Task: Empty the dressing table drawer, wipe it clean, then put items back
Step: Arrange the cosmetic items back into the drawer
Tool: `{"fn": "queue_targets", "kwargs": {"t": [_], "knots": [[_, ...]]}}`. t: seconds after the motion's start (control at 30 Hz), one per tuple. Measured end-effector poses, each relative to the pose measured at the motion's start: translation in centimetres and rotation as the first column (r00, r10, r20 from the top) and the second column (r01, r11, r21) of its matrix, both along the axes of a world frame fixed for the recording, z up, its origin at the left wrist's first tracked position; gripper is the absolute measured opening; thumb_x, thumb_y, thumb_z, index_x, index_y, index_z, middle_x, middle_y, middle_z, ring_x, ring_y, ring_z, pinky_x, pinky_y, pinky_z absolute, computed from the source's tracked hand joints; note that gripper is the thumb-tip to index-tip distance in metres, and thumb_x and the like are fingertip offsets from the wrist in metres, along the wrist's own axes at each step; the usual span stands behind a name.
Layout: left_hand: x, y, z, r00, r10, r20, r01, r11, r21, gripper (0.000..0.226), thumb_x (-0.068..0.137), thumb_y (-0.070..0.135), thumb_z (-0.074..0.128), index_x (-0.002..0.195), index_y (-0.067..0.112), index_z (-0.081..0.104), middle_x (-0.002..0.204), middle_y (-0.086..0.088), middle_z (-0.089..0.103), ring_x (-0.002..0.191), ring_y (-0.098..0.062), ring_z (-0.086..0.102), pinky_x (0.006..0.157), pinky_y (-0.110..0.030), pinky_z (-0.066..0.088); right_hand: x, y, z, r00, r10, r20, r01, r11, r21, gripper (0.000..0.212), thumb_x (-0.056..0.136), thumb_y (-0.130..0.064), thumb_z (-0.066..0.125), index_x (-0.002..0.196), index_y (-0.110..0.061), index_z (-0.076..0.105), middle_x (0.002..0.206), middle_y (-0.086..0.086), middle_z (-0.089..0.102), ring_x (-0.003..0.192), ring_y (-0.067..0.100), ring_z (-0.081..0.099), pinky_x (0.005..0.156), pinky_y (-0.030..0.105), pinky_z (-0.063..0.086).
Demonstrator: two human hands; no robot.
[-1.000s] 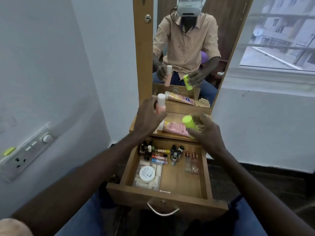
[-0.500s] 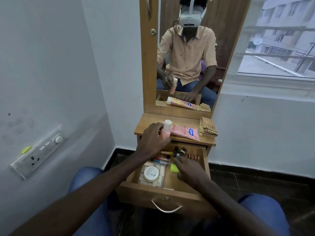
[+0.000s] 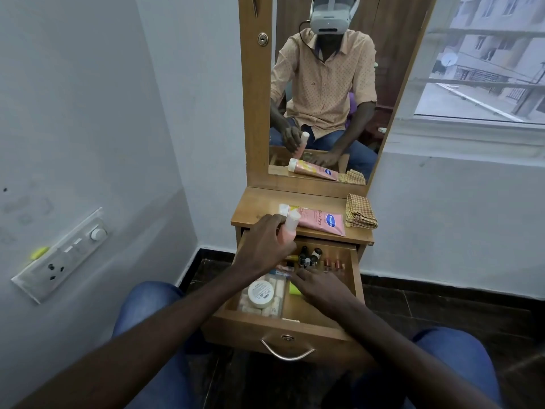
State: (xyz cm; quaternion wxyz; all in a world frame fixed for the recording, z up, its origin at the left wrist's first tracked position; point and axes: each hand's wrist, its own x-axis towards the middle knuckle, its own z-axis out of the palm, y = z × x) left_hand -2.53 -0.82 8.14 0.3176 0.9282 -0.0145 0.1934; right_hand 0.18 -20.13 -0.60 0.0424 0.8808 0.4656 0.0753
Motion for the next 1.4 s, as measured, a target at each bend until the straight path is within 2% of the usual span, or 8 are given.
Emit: {"fn": "queue_targets", "kwargs": {"t": [0.17, 0.33, 0.57, 0.7, 0.83, 0.93, 1.17, 1.4], "knots": [[-0.8, -0.1, -0.5, 0.998, -0.062, -0.022, 0.063, 0.998, 0.014, 0.058, 0.082, 0.035, 0.08, 0.132, 0.017, 0.056, 0.117, 0.005, 0.058, 0.099, -0.011, 0.054, 0.082, -0.03, 0.05, 0.4, -0.7, 0.6, 0.998, 0.056, 0.016, -0.057, 0.997, 0.056, 0.056, 0.083, -0.015, 0.083, 0.133, -0.014, 0.058, 0.121, 0.011, 0.067, 0.104, 0.022, 0.068, 0.072, 0.032, 0.062], [-1.6, -0.4, -1.4, 0.975, -0.184, -0.127, 0.2, 0.973, 0.118, 0.054, 0.079, 0.039, 0.078, 0.126, 0.019, 0.064, 0.113, 0.006, 0.061, 0.101, -0.012, 0.056, 0.083, -0.032, 0.05, 1.0, -3.5, 2.6, 0.999, 0.032, -0.035, -0.026, 0.988, 0.152, 0.037, 0.096, -0.021, 0.071, 0.132, -0.018, 0.064, 0.127, 0.005, 0.066, 0.108, 0.015, 0.066, 0.08, 0.021, 0.053], [-2.2, -3.9, -3.5, 0.852, -0.331, -0.405, 0.484, 0.792, 0.372, 0.046, 0.082, 0.033, 0.077, 0.126, 0.022, 0.067, 0.125, -0.001, 0.051, 0.107, -0.017, 0.052, 0.084, -0.035, 0.05, 0.7, -9.0, 3.9, 0.971, -0.159, -0.178, 0.226, 0.856, 0.466, 0.026, 0.092, -0.024, 0.074, 0.117, -0.021, 0.07, 0.114, -0.005, 0.067, 0.089, 0.006, 0.065, 0.072, 0.025, 0.059], [-1.7, -5.3, -5.0, 0.822, -0.31, -0.477, 0.529, 0.726, 0.439, 0.049, 0.083, 0.034, 0.076, 0.127, 0.021, 0.06, 0.131, -0.004, 0.051, 0.109, -0.023, 0.055, 0.081, -0.041, 0.054, -0.9, -9.6, 3.3, 0.946, -0.146, -0.288, 0.24, 0.916, 0.323, 0.031, 0.093, -0.034, 0.072, 0.123, -0.033, 0.067, 0.123, -0.013, 0.066, 0.101, 0.001, 0.063, 0.085, 0.024, 0.057], [-1.4, -5.6, -5.4, 0.828, -0.311, -0.467, 0.532, 0.699, 0.477, 0.057, 0.091, 0.033, 0.068, 0.138, 0.02, 0.039, 0.13, -0.009, 0.055, 0.11, -0.026, 0.055, 0.087, -0.046, 0.054, -1.7, -8.1, 2.8, 0.957, -0.178, -0.229, 0.218, 0.963, 0.16, 0.029, 0.094, -0.029, 0.072, 0.123, -0.025, 0.07, 0.13, -0.005, 0.066, 0.108, 0.013, 0.065, 0.09, 0.027, 0.054], [-0.7, -5.3, -5.8, 0.841, -0.312, -0.442, 0.528, 0.654, 0.542, 0.057, 0.089, 0.031, 0.071, 0.135, 0.02, 0.04, 0.13, -0.01, 0.056, 0.112, -0.027, 0.054, 0.088, -0.044, 0.052, -1.3, -7.3, 2.3, 0.961, -0.191, -0.199, 0.213, 0.973, 0.092, 0.024, 0.094, -0.028, 0.071, 0.118, -0.025, 0.072, 0.127, 0.0, 0.067, 0.107, 0.016, 0.066, 0.091, 0.033, 0.056], [-0.1, -5.3, -6.2, 0.831, -0.325, -0.451, 0.552, 0.578, 0.601, 0.077, 0.086, 0.026, 0.076, 0.151, 0.014, 0.035, 0.151, -0.013, 0.044, 0.129, -0.029, 0.049, 0.098, -0.045, 0.052, -1.2, -6.1, 2.6, 0.976, -0.176, -0.124, 0.187, 0.979, 0.081, 0.023, 0.095, -0.026, 0.072, 0.117, -0.019, 0.076, 0.118, 0.003, 0.072, 0.102, 0.018, 0.069, 0.089, 0.031, 0.056], [-0.3, -4.9, -5.8, 0.853, -0.319, -0.413, 0.522, 0.524, 0.673, 0.056, 0.091, 0.029, 0.071, 0.139, 0.013, 0.049, 0.146, -0.014, 0.049, 0.127, -0.03, 0.05, 0.095, -0.047, 0.052, -1.2, -5.6, 2.6, 0.975, -0.165, -0.151, 0.18, 0.98, 0.087, 0.027, 0.095, -0.026, 0.072, 0.121, -0.018, 0.074, 0.121, 0.005, 0.072, 0.106, 0.018, 0.069, 0.092, 0.032, 0.057]]}}
